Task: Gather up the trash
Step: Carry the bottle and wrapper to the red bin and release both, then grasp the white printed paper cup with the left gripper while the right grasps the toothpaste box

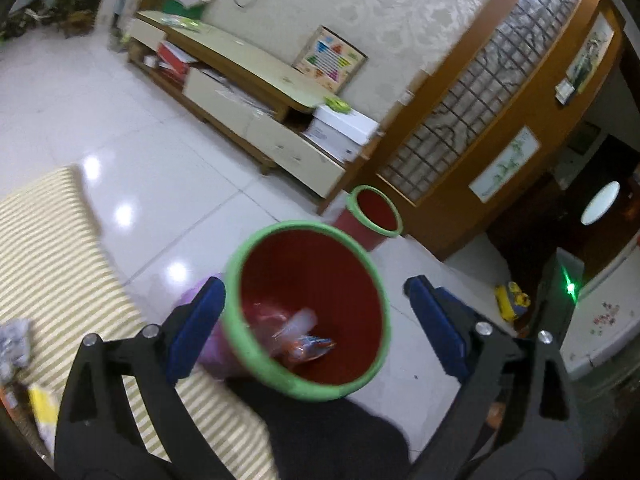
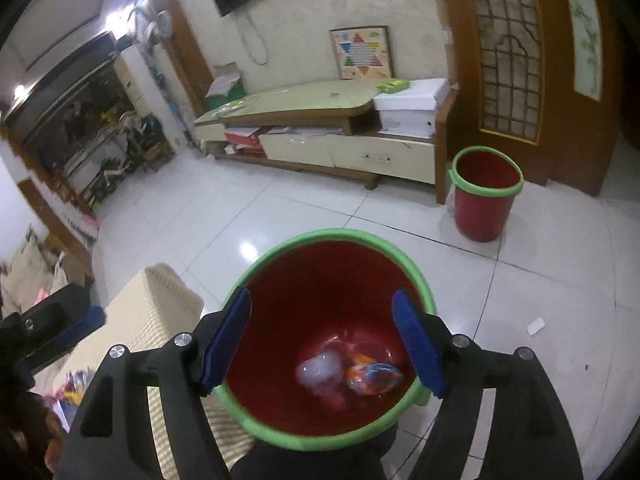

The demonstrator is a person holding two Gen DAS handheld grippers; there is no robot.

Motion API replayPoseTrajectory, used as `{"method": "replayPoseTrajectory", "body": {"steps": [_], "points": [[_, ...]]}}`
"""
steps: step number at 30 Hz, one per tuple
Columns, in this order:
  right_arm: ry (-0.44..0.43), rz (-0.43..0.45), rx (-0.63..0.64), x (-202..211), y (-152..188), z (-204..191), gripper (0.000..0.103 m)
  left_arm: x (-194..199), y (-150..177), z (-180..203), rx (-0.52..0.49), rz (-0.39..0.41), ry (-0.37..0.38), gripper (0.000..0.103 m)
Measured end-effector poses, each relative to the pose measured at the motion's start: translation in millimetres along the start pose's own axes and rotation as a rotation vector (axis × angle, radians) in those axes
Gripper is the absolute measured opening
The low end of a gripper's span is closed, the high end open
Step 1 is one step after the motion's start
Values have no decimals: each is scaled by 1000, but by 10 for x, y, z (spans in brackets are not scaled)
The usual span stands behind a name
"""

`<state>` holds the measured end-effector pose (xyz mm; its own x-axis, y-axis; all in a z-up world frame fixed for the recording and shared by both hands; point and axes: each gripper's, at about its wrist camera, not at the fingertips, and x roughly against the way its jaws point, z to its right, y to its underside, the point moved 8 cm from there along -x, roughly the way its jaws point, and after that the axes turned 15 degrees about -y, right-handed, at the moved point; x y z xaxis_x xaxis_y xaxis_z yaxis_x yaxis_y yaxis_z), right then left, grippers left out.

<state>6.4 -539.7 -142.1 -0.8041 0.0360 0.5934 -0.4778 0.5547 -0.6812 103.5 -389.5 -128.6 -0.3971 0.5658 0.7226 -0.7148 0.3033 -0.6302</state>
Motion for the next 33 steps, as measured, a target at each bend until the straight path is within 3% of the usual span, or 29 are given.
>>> {"method": "replayPoseTrajectory", "body": {"steps": [8, 12, 17, 22, 25, 33], "points": [[-127, -107, 150, -200, 386, -968, 74, 957, 519, -1195, 118, 59, -247, 91], [-194, -198, 218, -373, 720, -1517, 74, 1454, 914, -1839, 191, 68, -384, 91], [-285, -323, 320, -551, 1241, -2289, 74, 1859, 1385, -2491, 331, 62, -488, 91], [-351, -438, 434, -723, 1736, -2975, 74, 2031, 1756, -2856, 410, 44, -545, 91], [-376, -503, 476, -838, 2016, -3282, 74, 2070, 1919, -3043, 462, 31, -539, 91], [-368, -623, 545, -1145, 2556, -3710, 74, 2216, 2396, -3561, 630, -9, -556, 91]]}}
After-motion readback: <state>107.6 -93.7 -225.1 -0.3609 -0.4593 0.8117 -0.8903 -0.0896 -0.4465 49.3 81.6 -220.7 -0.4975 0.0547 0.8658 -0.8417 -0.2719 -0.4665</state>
